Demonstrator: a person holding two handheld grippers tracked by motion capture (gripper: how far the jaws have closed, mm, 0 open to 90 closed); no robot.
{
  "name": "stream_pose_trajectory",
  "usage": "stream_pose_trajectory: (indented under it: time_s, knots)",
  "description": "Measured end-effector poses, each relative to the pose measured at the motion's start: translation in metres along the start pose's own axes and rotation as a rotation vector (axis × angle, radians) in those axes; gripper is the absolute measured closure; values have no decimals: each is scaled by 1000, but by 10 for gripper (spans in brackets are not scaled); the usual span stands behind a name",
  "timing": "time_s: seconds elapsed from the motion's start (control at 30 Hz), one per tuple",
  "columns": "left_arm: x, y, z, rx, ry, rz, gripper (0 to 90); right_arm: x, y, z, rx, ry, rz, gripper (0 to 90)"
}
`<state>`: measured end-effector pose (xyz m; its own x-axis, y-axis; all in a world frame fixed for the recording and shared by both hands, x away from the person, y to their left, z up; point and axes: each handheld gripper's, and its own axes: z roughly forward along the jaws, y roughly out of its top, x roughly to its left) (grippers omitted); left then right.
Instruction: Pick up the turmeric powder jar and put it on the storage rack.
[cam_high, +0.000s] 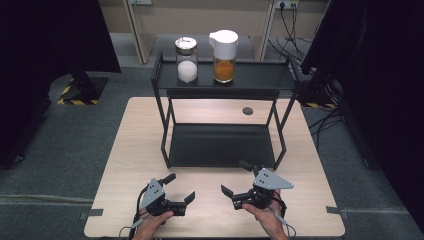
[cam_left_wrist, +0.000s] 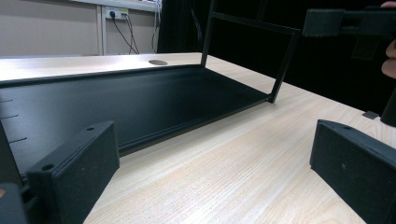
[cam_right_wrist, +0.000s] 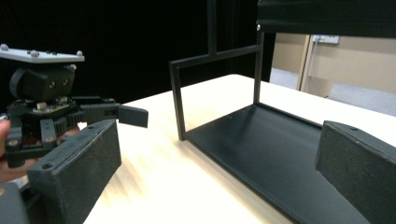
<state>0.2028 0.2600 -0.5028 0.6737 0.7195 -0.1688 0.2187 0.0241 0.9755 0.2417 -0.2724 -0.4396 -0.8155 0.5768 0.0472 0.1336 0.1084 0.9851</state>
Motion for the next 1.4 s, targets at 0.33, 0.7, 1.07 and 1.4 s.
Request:
stream_pose_trajectory:
  time_s: [0.33,0.7,1.07,1.4]
  knots:
    - [0,0,0,-4,1,-5,8,0,-19,-2,-2,-4,28,6]
    - [1,0,0,-8,2,-4,8,-1,-30,0,7,0,39,6]
    - [1,-1,0,-8,7,-1,8,-1,-34,0,15,-8,46,6]
    - [1,-2,0,-11,7,1,8,-3,-36,-1,16,-22,65,6]
